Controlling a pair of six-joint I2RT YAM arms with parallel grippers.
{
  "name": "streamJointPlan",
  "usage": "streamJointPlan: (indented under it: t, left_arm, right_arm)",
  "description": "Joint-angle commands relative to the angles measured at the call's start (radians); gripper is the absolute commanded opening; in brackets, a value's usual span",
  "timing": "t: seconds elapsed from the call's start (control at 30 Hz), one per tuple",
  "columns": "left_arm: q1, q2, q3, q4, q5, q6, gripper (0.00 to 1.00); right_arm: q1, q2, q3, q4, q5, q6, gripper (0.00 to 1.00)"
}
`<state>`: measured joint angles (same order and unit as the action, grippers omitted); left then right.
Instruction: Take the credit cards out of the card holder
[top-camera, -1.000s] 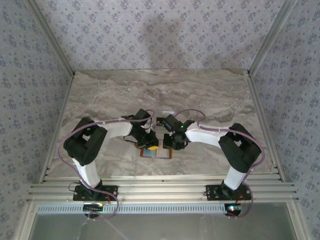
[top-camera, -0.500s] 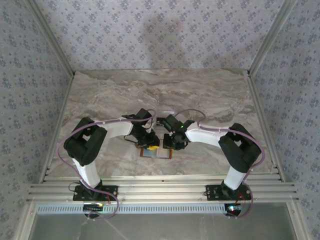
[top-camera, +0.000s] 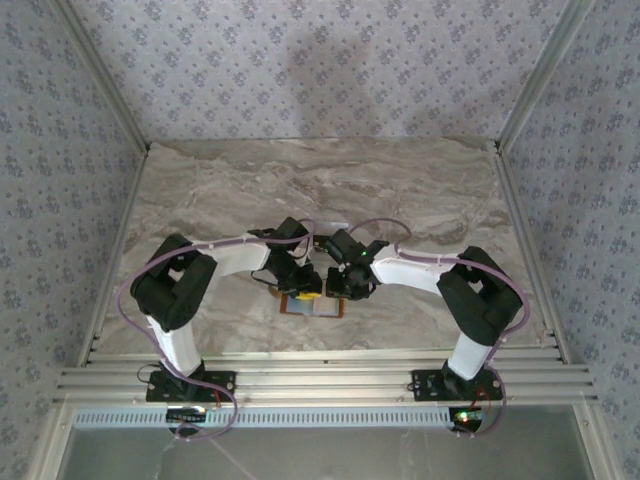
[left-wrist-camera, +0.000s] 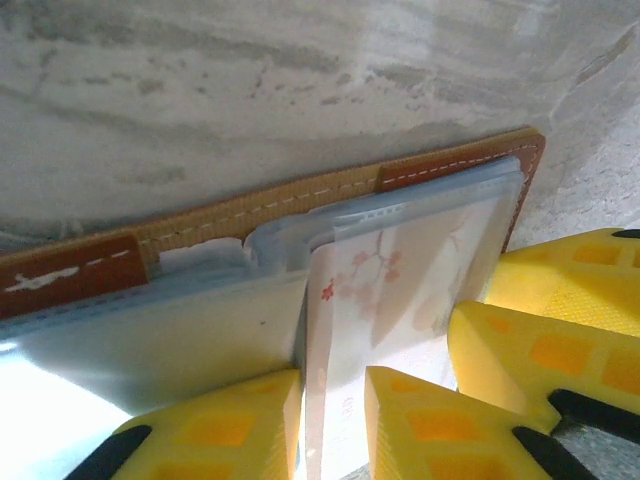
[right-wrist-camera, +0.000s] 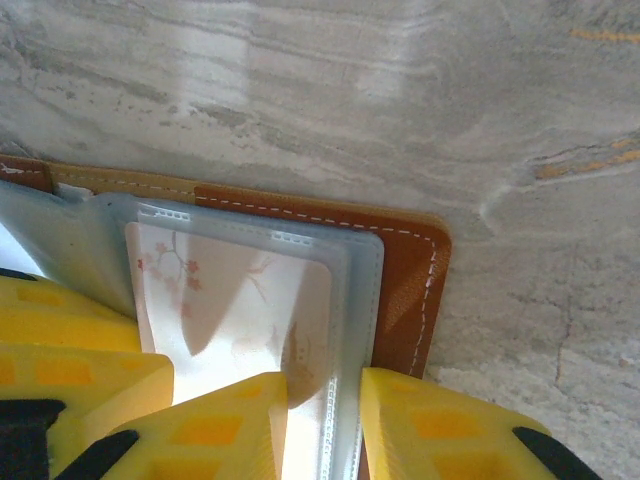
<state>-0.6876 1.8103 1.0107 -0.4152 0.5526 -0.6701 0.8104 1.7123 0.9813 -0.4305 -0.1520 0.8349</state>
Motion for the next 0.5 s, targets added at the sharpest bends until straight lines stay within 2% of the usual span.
streamJointPlan:
  t: [0.0, 0.3, 0.47]
  left_arm:
    - [-0.009, 0.015, -0.052, 0.015, -0.002, 0.0, 0.23]
    - [0.044, -0.121, -0.158, 0.198, 0.091, -0.053, 0.15]
    - [0.045, -0.128, -0.173, 0.266, 0.143, -0.071, 0.12]
  right_arm:
    - [0.004, 0.009, -0.013, -0.058, 0.008, 0.011, 0.27]
    - [0.003, 0.016, -0.017, -0.051, 0.001, 0.011, 0.27]
    - [0.003, 0.024, -0.013, -0.045, -0.004, 0.012, 0.27]
